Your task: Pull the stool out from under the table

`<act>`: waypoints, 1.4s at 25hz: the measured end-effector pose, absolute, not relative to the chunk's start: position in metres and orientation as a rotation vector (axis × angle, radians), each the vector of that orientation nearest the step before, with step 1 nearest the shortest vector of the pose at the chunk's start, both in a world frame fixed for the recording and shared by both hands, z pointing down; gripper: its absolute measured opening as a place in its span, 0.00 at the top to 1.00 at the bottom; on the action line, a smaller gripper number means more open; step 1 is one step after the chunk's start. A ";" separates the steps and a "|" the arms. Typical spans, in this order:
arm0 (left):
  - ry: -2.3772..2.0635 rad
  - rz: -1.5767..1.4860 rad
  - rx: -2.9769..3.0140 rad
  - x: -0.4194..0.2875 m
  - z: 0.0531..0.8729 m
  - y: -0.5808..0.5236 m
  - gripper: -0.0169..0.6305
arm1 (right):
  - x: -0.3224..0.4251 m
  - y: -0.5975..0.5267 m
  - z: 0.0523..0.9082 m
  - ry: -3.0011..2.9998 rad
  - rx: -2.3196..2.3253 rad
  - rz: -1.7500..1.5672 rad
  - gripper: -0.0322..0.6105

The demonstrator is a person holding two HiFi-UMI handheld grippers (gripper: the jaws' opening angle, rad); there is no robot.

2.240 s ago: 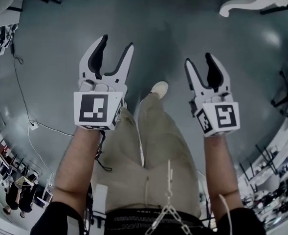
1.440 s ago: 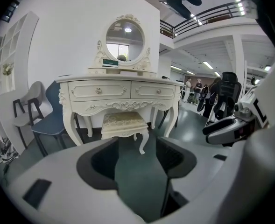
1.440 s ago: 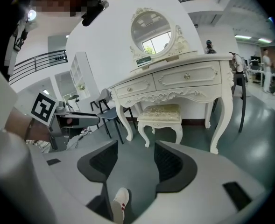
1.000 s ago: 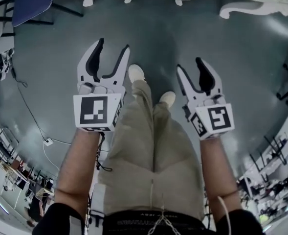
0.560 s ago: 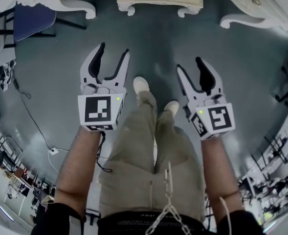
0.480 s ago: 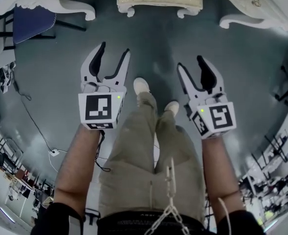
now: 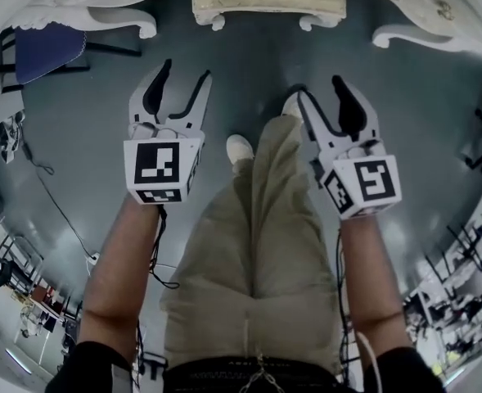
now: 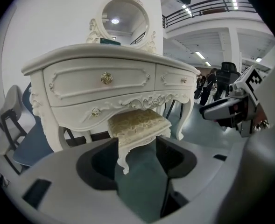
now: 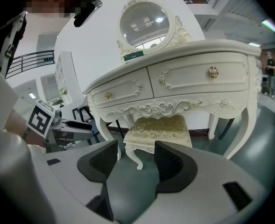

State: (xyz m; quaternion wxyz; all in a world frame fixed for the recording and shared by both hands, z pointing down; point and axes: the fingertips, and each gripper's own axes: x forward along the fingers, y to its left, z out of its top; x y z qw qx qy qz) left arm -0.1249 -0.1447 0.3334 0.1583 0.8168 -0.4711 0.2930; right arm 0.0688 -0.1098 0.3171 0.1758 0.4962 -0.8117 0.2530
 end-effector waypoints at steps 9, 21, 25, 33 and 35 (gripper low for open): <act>-1.411 0.892 2.299 -0.116 0.364 -0.182 0.61 | 0.089 -0.151 0.355 -2.278 1.364 0.691 0.60; -1.438 0.990 2.145 -0.112 0.436 -0.211 0.59 | 0.137 -0.204 0.415 -2.141 1.336 0.726 0.57; -1.418 1.096 2.103 -0.127 0.463 -0.220 0.57 | 0.152 -0.222 0.438 -2.079 1.295 0.664 0.56; -1.409 1.211 2.026 -0.133 0.503 -0.246 0.56 | 0.175 -0.251 0.476 -1.943 1.223 0.549 0.51; -1.400 1.259 2.030 -0.130 0.508 -0.256 0.55 | 0.178 -0.257 0.483 -1.907 1.198 0.518 0.50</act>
